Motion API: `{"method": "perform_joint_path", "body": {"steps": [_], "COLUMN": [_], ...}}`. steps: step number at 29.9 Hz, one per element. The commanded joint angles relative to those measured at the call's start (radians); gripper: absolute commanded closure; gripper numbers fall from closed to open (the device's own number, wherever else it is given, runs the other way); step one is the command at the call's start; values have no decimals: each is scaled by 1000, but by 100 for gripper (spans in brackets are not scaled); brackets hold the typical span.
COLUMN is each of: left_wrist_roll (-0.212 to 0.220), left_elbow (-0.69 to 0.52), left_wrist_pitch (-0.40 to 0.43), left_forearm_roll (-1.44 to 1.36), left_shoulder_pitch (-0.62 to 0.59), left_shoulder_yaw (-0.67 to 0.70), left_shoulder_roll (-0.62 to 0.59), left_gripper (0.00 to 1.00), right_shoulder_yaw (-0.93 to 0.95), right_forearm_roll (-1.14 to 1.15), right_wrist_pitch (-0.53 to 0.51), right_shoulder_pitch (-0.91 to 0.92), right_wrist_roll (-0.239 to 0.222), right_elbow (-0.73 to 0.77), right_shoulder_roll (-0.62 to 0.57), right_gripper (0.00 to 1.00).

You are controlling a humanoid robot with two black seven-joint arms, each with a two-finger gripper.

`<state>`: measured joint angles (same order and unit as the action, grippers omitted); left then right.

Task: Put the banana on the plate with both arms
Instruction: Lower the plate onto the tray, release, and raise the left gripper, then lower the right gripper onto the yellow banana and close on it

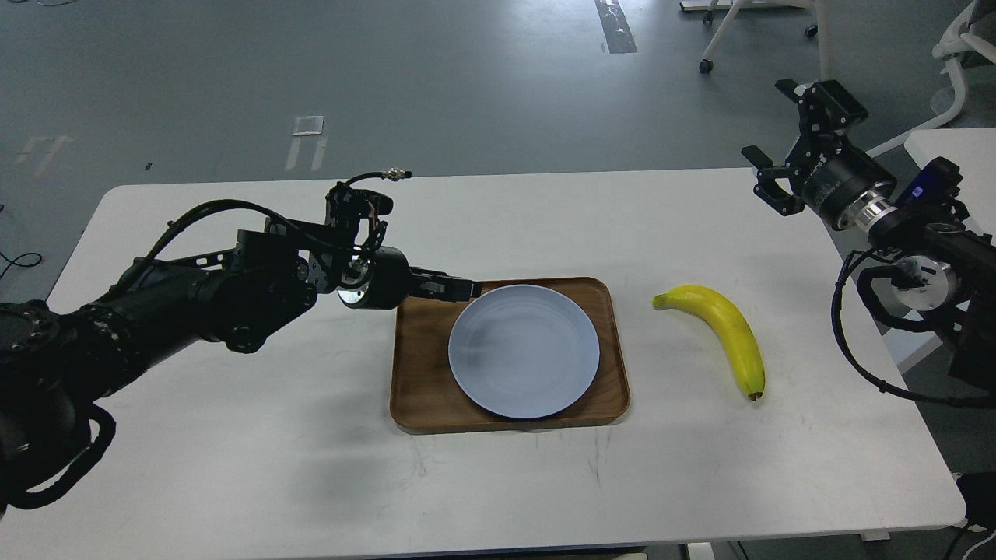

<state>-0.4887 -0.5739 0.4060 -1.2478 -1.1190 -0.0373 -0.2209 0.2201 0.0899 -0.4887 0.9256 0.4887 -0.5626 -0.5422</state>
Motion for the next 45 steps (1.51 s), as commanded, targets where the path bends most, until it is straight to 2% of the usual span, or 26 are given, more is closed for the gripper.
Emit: {"method": "perform_joint_path", "body": {"steps": [1,3,6,7,12,16,19,23,28,37,42,45], "left_wrist_roll": [0,0,0,0,0,0,54,65,73,73,71,71], "left_elbow": [-12,-33,-90,-90,-256,-328,-359,-386,-388,-388,-388,-388], "left_wrist_pitch": [7,10,8,8,13,80,83,83,83,83,83,83], "left_forearm_roll": [271,596,879,880,1038,1114,1122,1121,1117,1110,1110,1110], "left_shoulder_pitch": [-27,-28,-28,-28,11,141,244,291,303,309,318,320], "left_shoulder_yaw": [77,144,175,175,269,409,543,576,580,583,583,585], "left_shoulder_roll": [-54,-98,-175,-175,-334,-391,-411,-425,-414,-405,-416,-416], "left_gripper": [2,2,2,2,2,2,2,2,2,2,2,2], "right_shoulder_yaw": [-57,-122,-191,-191,-350,-517,-596,-710,-835,-920,-920,-918], "right_forearm_roll": [103,256,426,427,674,841,1000,1161,1179,1177,1176,1174], "right_wrist_pitch": [0,0,0,0,0,0,0,0,8,10,10,13], "right_shoulder_pitch": [59,135,237,237,403,479,484,483,469,394,361,343], "right_wrist_roll": [0,0,0,0,0,0,0,0,0,0,0,0], "right_elbow": [-80,-129,-169,-169,-224,-264,-261,-221,-163,-42,-23,-25], "right_shoulder_roll": [-61,-79,-105,-105,-97,-61,-35,5,63,189,192,194], "right_gripper": [0,0,0,0,0,0,0,0,0,0,0,4]}}
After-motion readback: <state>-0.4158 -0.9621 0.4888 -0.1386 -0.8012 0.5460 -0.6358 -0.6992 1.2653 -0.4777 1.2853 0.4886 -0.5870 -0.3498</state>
